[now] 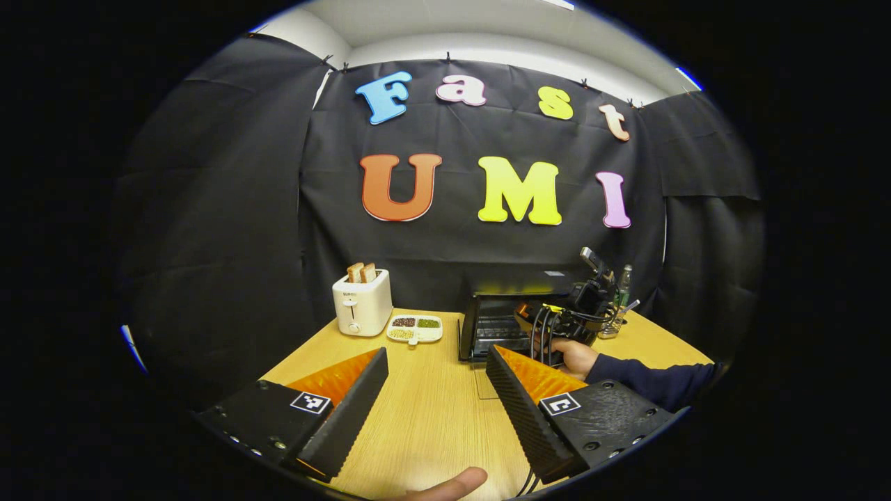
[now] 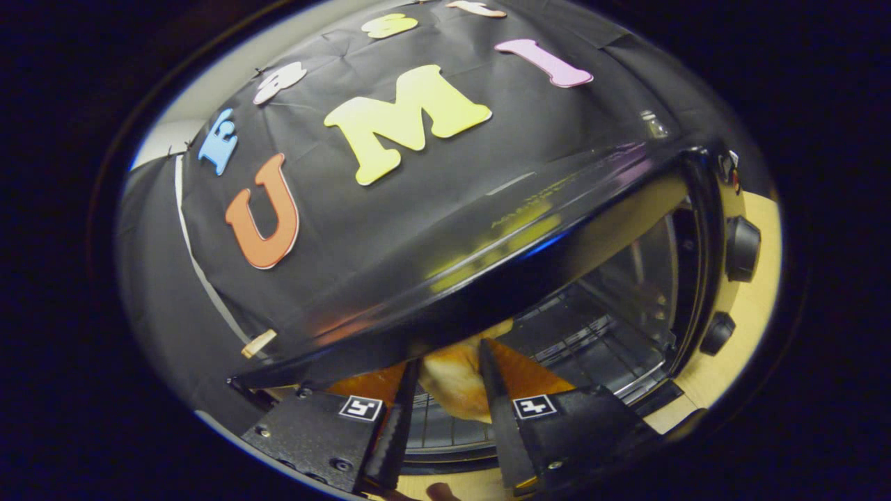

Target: Open the electric oven with the left hand, put the food in, and close the electric oven.

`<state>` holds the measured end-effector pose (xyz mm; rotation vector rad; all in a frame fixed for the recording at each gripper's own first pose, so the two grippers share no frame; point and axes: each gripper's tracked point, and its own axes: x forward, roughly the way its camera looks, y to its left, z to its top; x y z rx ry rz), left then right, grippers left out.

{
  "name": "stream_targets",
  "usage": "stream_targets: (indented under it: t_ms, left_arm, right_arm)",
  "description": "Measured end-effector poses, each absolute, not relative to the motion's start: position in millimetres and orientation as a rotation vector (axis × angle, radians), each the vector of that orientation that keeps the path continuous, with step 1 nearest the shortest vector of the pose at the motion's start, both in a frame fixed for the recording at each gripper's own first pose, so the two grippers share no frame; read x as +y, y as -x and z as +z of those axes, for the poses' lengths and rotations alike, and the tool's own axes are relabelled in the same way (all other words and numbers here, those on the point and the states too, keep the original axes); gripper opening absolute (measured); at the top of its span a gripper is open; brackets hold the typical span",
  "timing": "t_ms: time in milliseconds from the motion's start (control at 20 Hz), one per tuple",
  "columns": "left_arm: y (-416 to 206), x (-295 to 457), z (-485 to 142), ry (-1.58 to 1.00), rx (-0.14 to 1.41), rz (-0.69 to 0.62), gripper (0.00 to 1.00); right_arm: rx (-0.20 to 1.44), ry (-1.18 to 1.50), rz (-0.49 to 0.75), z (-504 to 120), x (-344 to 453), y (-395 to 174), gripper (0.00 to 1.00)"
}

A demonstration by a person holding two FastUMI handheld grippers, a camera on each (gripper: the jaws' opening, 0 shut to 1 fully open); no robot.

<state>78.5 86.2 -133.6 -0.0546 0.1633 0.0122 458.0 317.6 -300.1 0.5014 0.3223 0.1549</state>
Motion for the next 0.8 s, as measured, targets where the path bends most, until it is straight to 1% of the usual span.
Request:
stream_targets:
  t_ms: [100,200,300,500,600,650,700,750,800]
  left_arm:
    - [-78,85,-135,0.06,0.165,0.009,0.94]
    - [-75,83,-135,0.06,0.166,0.005,0.94]
    - [-74,81,-132,0.057,0.155,0.002,0.94]
    - [-71,70,-133,0.057,0.151,-0.021,0.93]
    - [-74,63,-138,0.044,0.159,-0.028,0.94]
    - [-75,60,-143,0.045,0.171,-0.03,0.93]
    - [-76,57,-147,0.055,0.185,-0.027,0.93]
    - [-76,51,-151,0.069,0.201,-0.029,0.94]
    - [-76,44,-153,0.082,0.205,-0.041,0.93]
  right_arm:
    - [0.338,-0.458,0.129,-309,311,-452,0.7]
    - [0.364,-0.461,0.141,-310,305,-441,0.86]
    - [0.377,-0.475,0.173,-303,301,-423,0.93]
    - [0.366,-0.464,0.238,-275,282,-378,0.96]
    - [0.325,-0.495,0.297,-246,269,-350,0.98]
    - [0.316,-0.517,0.304,-235,260,-340,0.94]
    - [0.331,-0.518,0.314,-227,251,-326,0.93]
    - [0.334,-0.515,0.325,-218,242,-311,0.98]
    - [0.327,-0.501,0.329,-208,230,-299,0.98]
